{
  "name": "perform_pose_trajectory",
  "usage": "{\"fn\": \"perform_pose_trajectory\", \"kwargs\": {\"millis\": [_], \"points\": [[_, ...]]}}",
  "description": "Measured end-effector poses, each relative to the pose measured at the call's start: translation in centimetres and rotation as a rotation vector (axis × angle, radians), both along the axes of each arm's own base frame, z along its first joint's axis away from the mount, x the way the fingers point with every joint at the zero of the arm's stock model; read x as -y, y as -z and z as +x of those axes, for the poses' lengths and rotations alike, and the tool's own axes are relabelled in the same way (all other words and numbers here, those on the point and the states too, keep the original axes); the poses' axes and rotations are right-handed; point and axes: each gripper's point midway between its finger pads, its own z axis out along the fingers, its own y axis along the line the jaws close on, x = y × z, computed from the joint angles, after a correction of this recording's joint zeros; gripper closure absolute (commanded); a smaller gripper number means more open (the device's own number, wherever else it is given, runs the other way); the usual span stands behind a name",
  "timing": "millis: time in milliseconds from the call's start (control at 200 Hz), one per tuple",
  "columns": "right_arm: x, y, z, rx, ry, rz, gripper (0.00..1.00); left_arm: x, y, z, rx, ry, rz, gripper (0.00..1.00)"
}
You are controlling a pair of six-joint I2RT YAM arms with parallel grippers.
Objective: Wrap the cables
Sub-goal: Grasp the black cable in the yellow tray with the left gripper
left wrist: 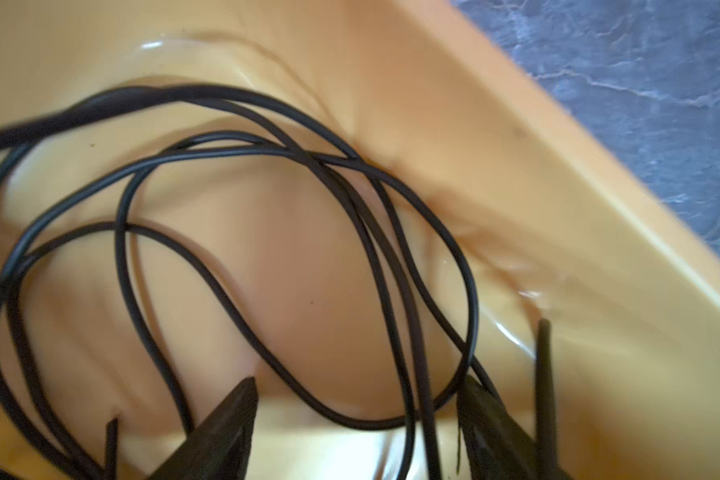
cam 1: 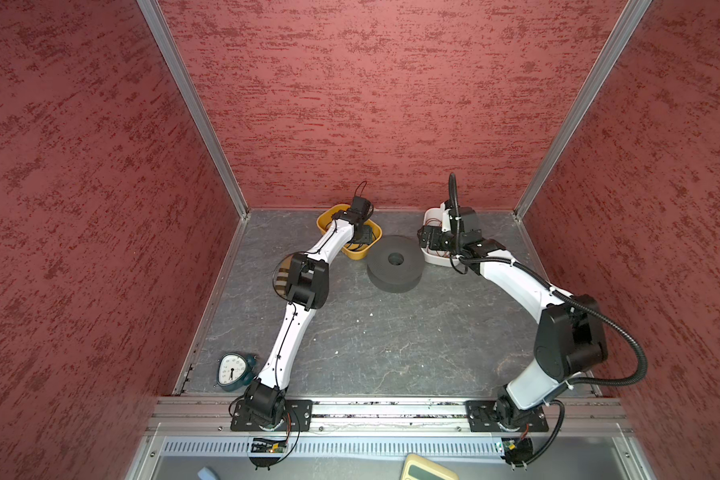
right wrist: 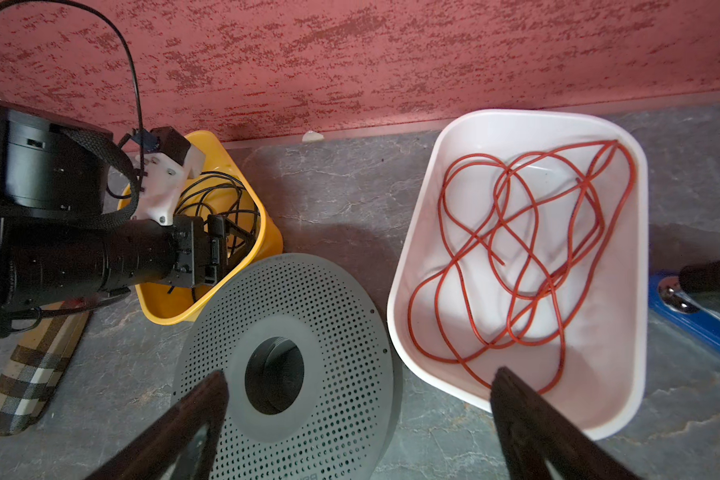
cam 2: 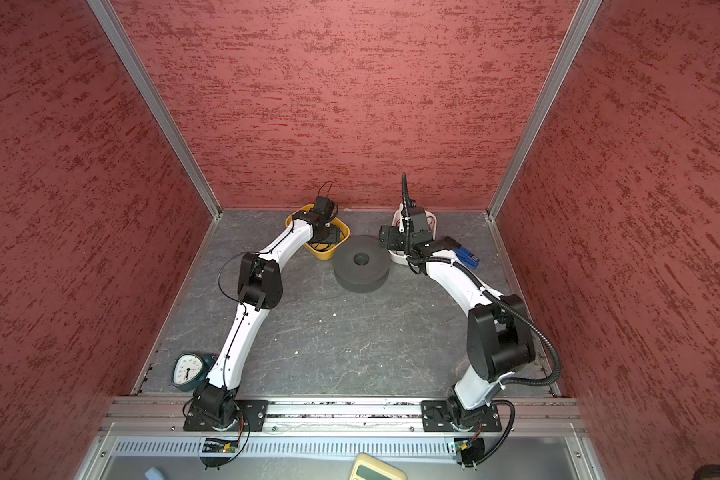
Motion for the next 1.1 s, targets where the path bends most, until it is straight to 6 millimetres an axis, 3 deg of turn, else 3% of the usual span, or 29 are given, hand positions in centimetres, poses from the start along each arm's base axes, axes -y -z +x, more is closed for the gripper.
{"fn": "perform_pose_trajectory", "kwargs": {"millis": [160,376,616,907,1097], "points": [[-0.3,0.1,0.2,-0.008,-0.006,-0.006,0.01,0.2,0.1,-0.2,-0.002,-0.004,0.012,0.47],[-0.2,0.5,0.1,-0.022,-0.009,-0.015,0.01,0.1,0.1,-0.4,-0.009,-0.008,0.016,0.78],[-0.2,0.6,0.1,-0.021,-0.012,-0.021,0.01,-0.3,0.2,-0.4,-0.015,-0.013,0.014,0.97],[-0.1,0.2,-0.2,-0.011,-0.017,-0.028,0.01,-0.4,-0.2,-0.7,-0.029,-0.006,0.016,1.0],[0.0,-0.3,-0.5,0.0,-0.018,-0.024,0.01,-0.6,-2.0,-1.6,-0.033,0.005,-0.007,1.0]]}}
